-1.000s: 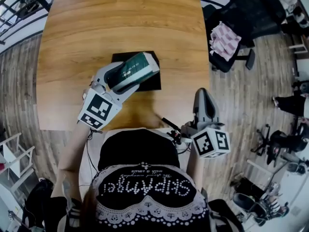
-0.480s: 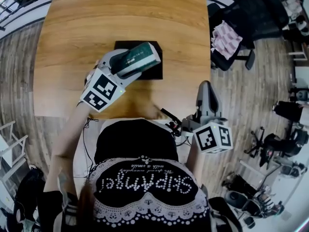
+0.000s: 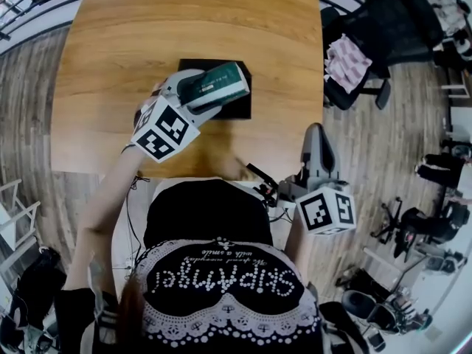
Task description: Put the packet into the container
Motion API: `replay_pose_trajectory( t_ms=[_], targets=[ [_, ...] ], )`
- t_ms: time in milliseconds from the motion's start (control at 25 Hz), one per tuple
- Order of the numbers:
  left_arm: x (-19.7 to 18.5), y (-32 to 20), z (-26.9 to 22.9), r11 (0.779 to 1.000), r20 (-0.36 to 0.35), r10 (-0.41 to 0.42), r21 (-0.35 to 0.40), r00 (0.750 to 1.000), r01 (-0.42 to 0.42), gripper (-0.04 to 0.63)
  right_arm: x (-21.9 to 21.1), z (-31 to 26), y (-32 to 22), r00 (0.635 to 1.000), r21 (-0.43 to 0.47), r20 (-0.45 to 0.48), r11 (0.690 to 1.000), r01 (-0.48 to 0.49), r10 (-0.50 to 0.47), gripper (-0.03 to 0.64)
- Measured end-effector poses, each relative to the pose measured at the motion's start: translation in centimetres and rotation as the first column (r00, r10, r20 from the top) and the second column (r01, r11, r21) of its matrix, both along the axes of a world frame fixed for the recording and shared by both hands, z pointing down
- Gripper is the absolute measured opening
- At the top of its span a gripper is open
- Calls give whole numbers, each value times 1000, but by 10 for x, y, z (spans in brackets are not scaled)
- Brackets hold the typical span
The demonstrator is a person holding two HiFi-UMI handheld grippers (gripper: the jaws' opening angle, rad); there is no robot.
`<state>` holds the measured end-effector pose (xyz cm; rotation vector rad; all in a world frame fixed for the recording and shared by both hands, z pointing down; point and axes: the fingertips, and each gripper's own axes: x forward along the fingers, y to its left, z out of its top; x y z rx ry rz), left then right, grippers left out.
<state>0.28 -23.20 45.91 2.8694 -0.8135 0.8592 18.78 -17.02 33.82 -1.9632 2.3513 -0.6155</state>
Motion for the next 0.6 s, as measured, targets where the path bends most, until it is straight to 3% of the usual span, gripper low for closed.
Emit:
replay_pose_trajectory(
  t_ms=[600],
  targets=[
    [2,3,19,998,94,57,-3,994,-57,337,-5,0,2,1000,-6,8,1000,-3,3,39]
  ],
)
